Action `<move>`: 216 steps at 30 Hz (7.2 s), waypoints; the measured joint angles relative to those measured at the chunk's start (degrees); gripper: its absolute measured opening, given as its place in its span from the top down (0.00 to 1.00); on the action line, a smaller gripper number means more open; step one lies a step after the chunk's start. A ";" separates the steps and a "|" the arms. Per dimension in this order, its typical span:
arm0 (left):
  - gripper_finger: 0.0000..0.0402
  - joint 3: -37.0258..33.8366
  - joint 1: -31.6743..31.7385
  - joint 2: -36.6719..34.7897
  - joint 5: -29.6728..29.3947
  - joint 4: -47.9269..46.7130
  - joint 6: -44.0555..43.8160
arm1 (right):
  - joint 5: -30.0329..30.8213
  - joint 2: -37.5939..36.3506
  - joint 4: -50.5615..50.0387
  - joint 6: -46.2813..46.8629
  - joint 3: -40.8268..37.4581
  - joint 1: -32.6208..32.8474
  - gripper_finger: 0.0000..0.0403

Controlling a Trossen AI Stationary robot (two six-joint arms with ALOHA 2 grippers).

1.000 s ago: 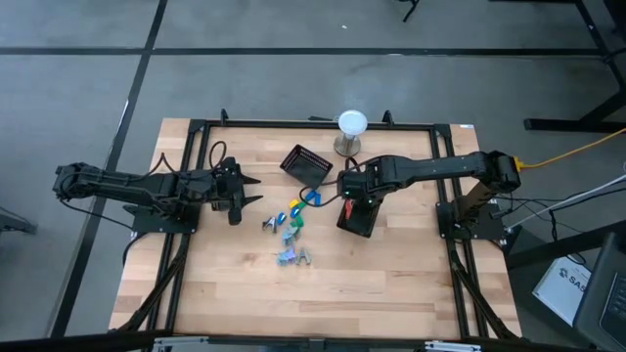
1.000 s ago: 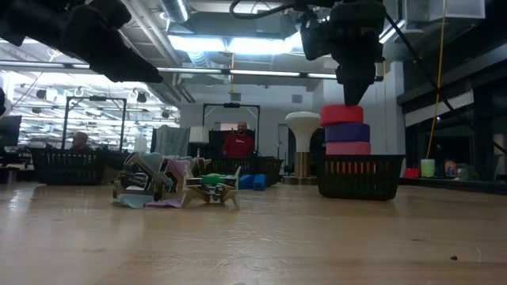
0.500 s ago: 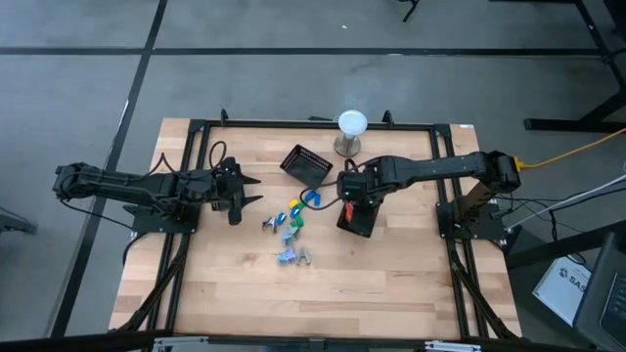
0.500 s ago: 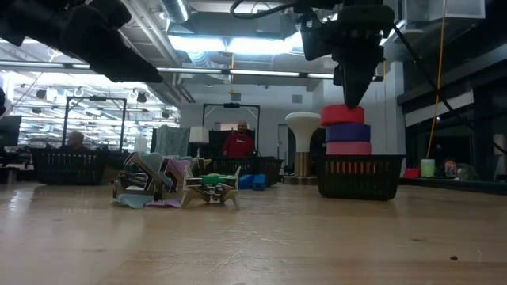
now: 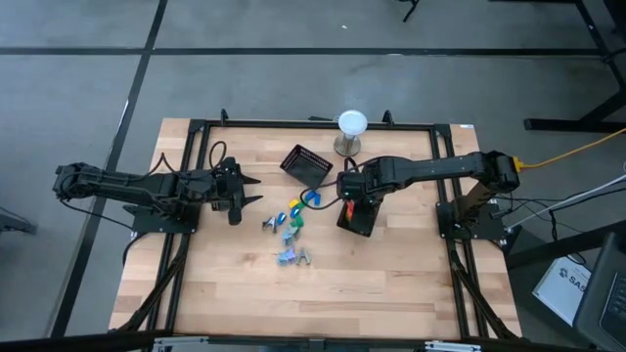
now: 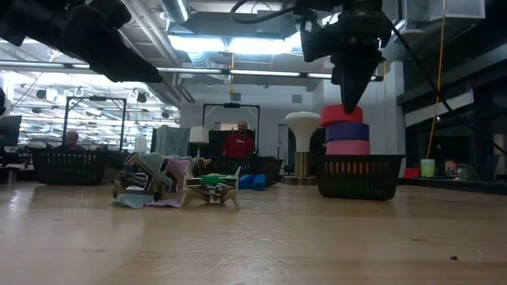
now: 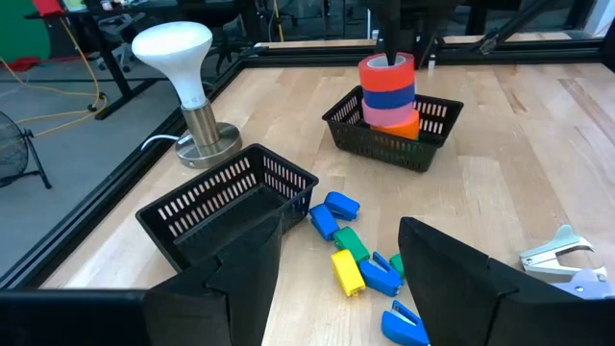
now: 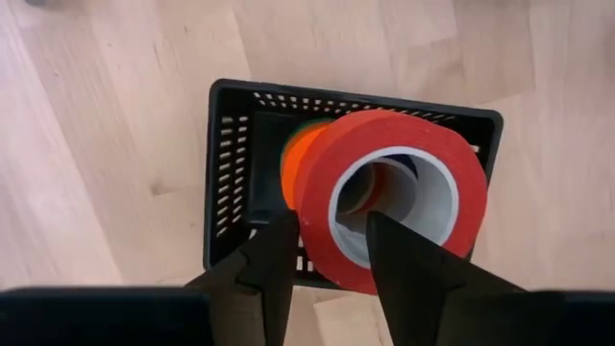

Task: Pick and place Stapler, Stapler remover, tape
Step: Put the red tape into the right black bin, then move the right black bin to the top right of the table, then move the top center black bin to the center of the table

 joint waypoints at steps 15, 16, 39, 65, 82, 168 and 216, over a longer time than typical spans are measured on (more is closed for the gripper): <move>0.48 0.00 -0.01 0.01 0.02 0.00 0.01 | -0.08 0.00 -0.25 -0.31 0.07 0.01 0.92; 0.48 0.00 -0.01 0.01 0.02 0.00 0.01 | -0.06 0.00 -0.90 -0.26 0.45 0.02 0.92; 0.48 0.00 -0.01 0.00 0.00 0.00 0.01 | -0.06 -0.07 -0.42 3.70 1.66 2.08 0.90; 0.48 0.00 0.00 0.01 0.02 -0.02 0.00 | -0.10 -0.07 -0.15 3.01 -0.35 1.46 0.67; 0.48 0.00 -0.01 -0.02 0.02 0.00 0.01 | -0.03 -0.11 -5.86 3.72 9.77 2.31 0.58; 0.48 0.02 -0.01 0.03 0.00 -0.22 0.01 | 29.68 10.04 13.63 25.85 -15.22 12.07 0.58; 0.48 0.02 -0.01 0.03 -0.01 -0.44 0.01 | 15.29 6.06 47.17 -44.07 -13.46 -4.07 0.58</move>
